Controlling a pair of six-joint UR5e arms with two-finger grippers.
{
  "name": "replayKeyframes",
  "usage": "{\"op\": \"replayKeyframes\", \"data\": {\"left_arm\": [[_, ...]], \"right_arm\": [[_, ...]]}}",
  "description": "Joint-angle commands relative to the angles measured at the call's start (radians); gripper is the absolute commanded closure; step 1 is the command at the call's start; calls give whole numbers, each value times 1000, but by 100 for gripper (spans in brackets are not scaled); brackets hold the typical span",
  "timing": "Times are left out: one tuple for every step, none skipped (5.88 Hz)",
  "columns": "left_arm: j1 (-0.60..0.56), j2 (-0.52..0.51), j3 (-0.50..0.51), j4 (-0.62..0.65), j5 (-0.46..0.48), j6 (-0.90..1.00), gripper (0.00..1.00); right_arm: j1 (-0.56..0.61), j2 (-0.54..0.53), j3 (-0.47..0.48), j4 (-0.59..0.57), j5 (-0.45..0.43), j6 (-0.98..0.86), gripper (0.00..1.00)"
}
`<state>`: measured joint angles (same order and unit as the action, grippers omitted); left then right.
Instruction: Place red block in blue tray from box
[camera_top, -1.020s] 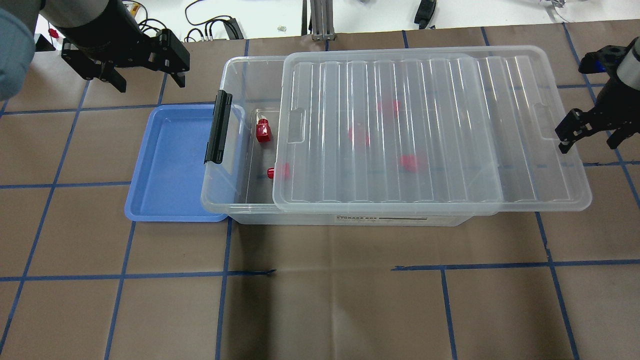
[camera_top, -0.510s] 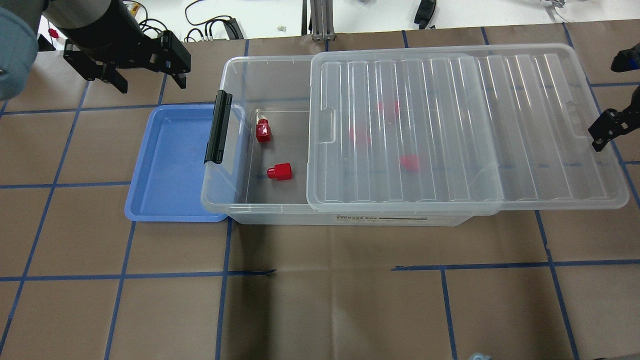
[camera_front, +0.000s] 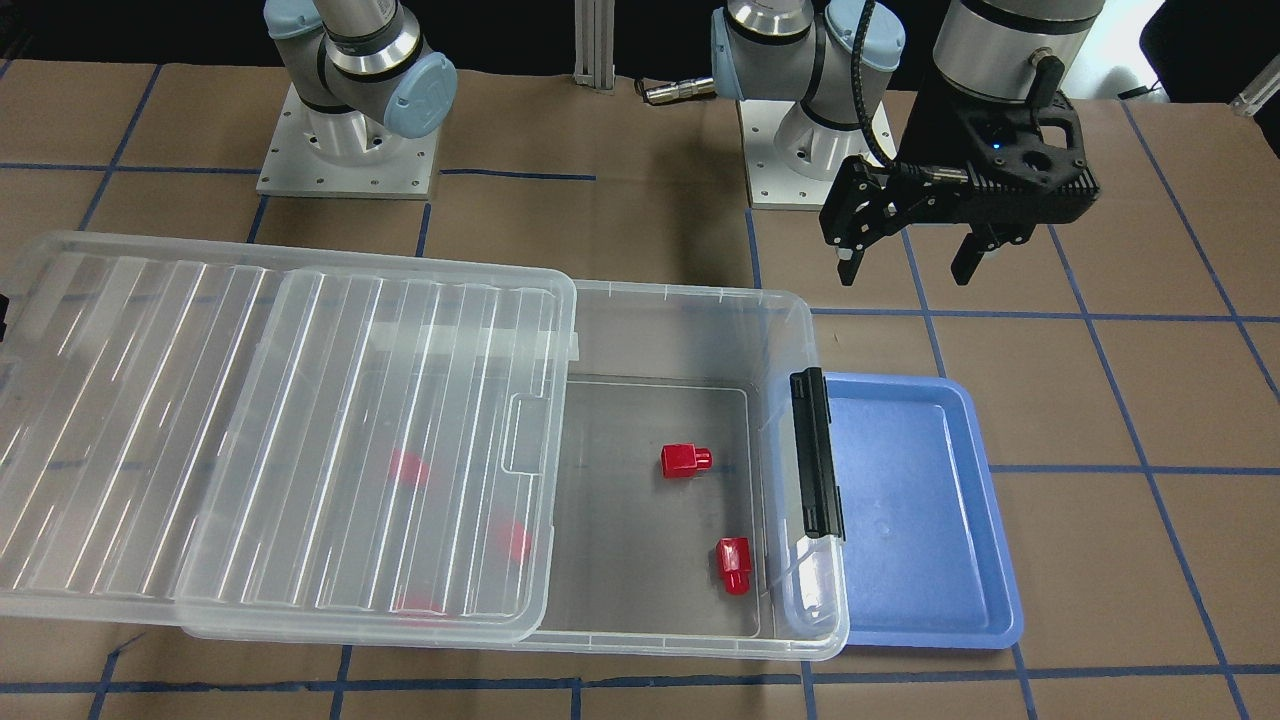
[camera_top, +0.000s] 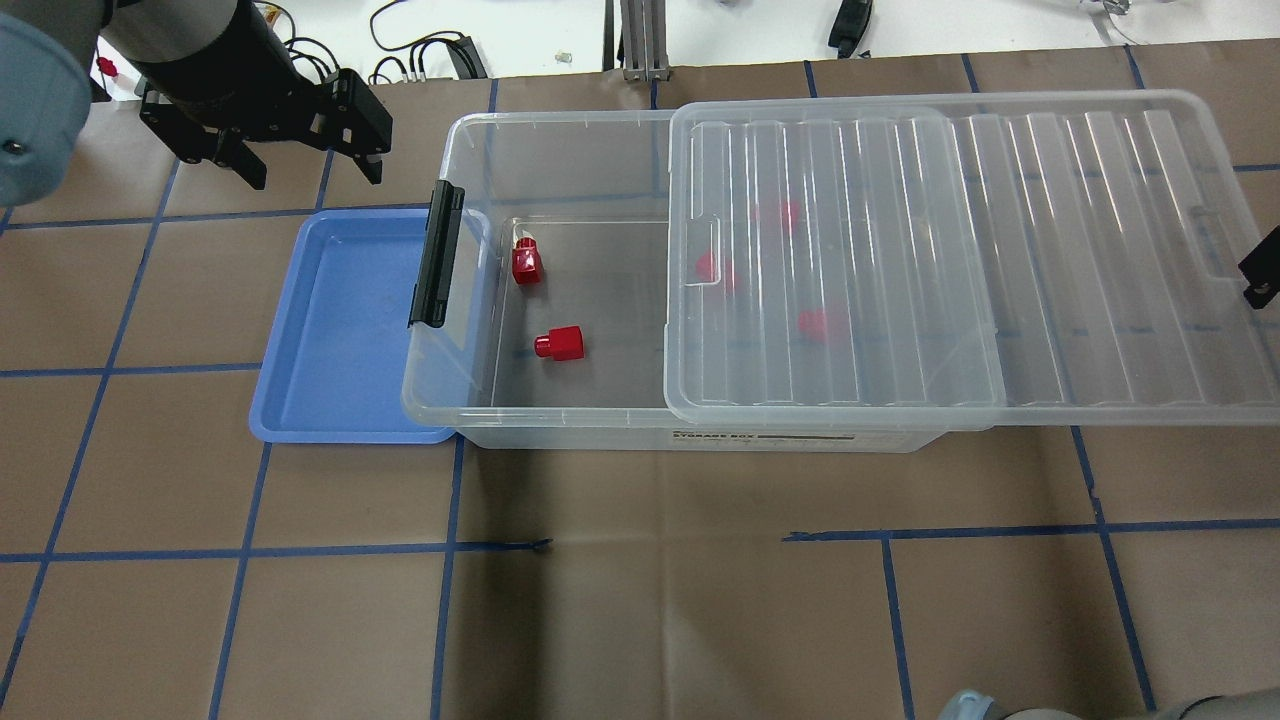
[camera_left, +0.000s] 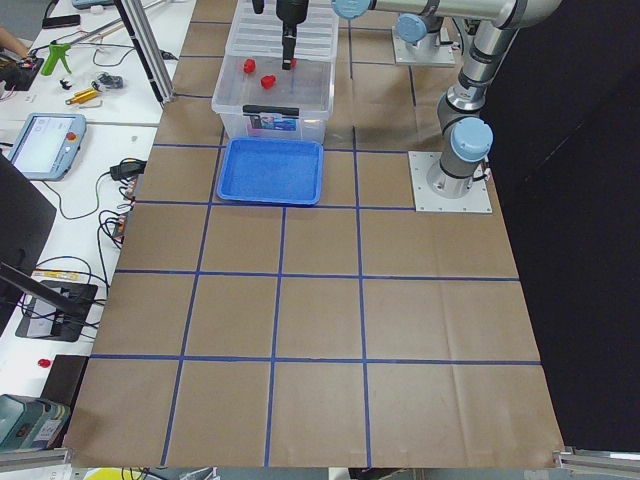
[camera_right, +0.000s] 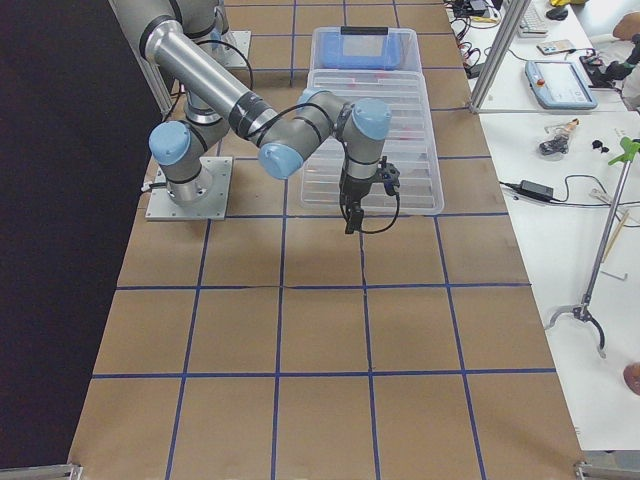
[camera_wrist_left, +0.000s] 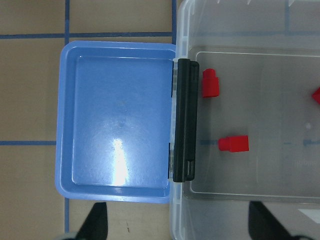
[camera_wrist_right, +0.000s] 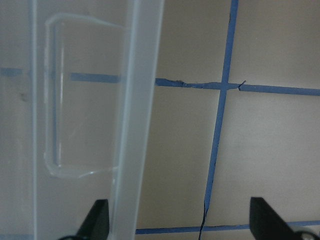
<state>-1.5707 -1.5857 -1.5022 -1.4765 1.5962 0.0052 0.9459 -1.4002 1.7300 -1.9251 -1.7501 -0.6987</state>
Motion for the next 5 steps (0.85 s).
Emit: {"op": "replayKeyframes", "data": {"left_arm": [[-5, -4, -4, -4, -1, 186, 1], [-5, -4, -4, -4, -2, 385, 1], [-9, -4, -4, -7, -2, 498, 1], [-17, 3, -13, -10, -1, 660, 1], [-38, 6, -36, -2, 8, 837, 1]], "right_arm": [[4, -22, -27, 15, 6, 16, 0], [19, -32, -70, 61, 12, 71, 0], [78, -75, -108, 180, 36, 188, 0], [173, -118, -134, 310, 76, 381, 0], [273, -147, -153, 380, 113, 528, 0]]}}
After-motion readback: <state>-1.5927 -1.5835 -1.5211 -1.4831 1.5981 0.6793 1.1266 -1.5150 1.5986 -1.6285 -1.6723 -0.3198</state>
